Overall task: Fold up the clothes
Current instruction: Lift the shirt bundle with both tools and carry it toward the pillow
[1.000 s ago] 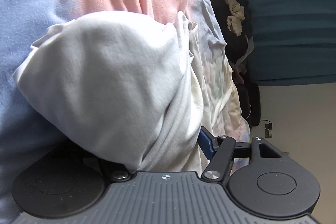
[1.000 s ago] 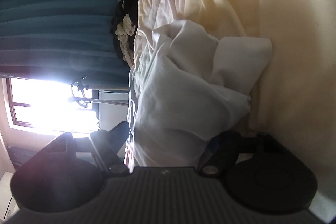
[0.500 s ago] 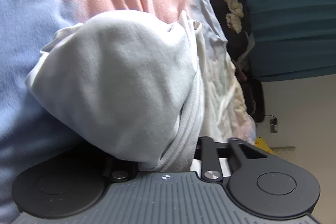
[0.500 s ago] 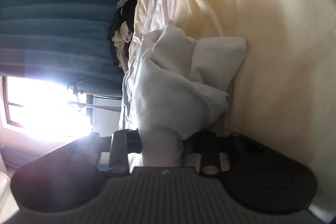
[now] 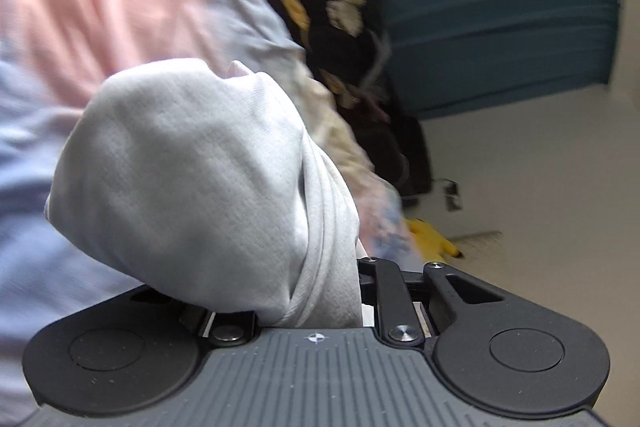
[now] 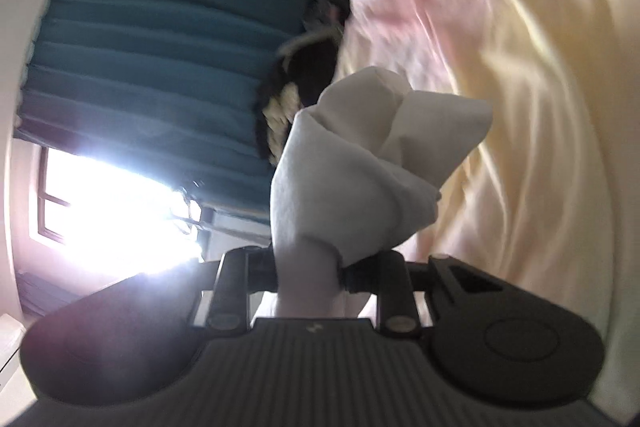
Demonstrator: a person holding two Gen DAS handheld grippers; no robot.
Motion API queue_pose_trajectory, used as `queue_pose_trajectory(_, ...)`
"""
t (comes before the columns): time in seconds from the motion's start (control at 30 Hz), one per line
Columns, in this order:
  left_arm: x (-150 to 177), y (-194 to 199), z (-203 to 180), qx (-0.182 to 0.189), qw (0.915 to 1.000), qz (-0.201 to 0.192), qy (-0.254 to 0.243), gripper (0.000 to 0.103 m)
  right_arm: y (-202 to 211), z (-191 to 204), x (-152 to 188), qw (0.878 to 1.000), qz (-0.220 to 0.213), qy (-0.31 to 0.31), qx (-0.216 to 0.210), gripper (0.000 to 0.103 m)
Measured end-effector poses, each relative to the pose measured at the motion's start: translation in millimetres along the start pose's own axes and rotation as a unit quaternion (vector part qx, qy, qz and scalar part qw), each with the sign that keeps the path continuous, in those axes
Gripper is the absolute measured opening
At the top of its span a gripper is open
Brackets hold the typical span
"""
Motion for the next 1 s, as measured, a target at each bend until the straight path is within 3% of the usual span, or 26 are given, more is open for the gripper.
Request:
queue_pose_trajectory(0.23,51,-80,-94,0.049,0.997,0.05,-0.034,0.022,72,20,-111,0.997,-0.074,0.01,-0.01,0.027)
queue_pose_trajectory(0.47,125,-200,-157,0.091,0.9844,0.126,-0.082,0.022,142,-10,-226,0.986,-0.162,0.025,0.007,0.027)
queue_pose_trajectory(0.57,161,-249,-156,0.093,0.9778,0.157,-0.103,0.022,157,-47,-256,0.981,-0.188,0.025,0.024,0.027)
queue_pose_trajectory(0.7,200,-300,-127,0.072,0.9695,0.199,-0.124,0.022,157,-103,-280,0.977,-0.204,0.017,0.059,0.027)
queue_pose_trajectory(0.9,230,-334,-50,-0.004,0.9575,0.248,-0.147,0.023,138,-205,-264,0.975,-0.168,-0.029,0.144,0.027)
queue_pose_trajectory(1.0,237,-330,-36,-0.008,0.9497,0.251,-0.187,0.025,136,-237,-249,0.97,-0.152,-0.036,0.184,0.027)
Point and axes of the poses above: each gripper's, at about its wrist camera, not at the fingertips, and y roughly against the way its jaws point, z to its left, x to its underside, the point moved 1 cm from there along -y, roughly the way its jaws point, and after that the axes turned 5 degrees about x, right-handed, at the moved point
